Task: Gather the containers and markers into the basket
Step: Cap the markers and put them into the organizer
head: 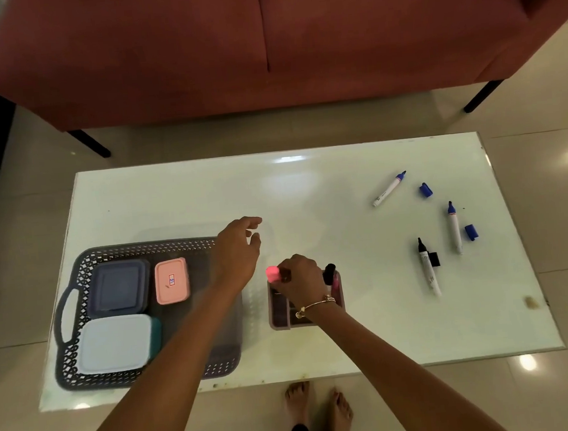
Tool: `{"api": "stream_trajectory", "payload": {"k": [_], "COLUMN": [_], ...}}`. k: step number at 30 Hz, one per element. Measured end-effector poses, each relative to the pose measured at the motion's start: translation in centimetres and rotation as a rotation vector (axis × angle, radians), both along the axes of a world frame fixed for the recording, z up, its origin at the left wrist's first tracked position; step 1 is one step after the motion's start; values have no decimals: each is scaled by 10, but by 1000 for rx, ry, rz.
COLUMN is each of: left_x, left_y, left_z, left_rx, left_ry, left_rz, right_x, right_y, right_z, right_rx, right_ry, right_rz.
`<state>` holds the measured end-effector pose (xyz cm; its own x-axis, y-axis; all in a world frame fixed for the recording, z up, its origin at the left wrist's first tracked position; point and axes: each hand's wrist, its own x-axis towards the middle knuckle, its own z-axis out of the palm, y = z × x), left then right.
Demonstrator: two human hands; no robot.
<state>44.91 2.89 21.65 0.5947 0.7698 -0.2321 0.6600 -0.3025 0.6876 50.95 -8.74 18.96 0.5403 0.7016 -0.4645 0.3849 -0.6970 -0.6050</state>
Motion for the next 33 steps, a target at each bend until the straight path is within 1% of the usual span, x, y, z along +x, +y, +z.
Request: {"api": "stream_trajectory", "payload": {"k": [5, 8, 11, 14, 17, 19, 22, 25, 28, 31, 33], "left_x": [17, 33, 58, 92, 130, 156, 190, 211, 222, 227, 229], "left_y": [-11, -20, -37, -65, -100, -126, -169, -208, -238, -255, -259], "left_z": [5, 6, 7, 8, 4, -4, -22, -45, -72, -95, -103], "left_rx": [-3, -2, 5, 5, 21, 16, 1, -70, -177, -155, -122], "left_ry": [14, 32, 43, 40, 42, 70, 171, 281, 349, 419, 430], "left_rz": [-57, -93, -148, -242, -360, -426, -482, -378, -220, -157, -129], "right_x": [3, 13, 35, 71, 114, 143, 180, 207, 222, 226, 225], "right_y": [0, -6, -21, -51, -97, -129, -173, -200, -208, -206, -203], "right_z": [-6, -2, 8, 18, 17, 10, -8, -36, -65, -87, -94], "right_rx": [-19, 8, 67, 124, 122, 91, -8, -89, -158, -143, -135], "right_ry": [-2, 17, -19, -64, -79, -90, -113, -89, -1, 58, 41], "right_rz": [46, 28, -27, -161, -384, -520, -645, -768, -810, -813, -810]}}
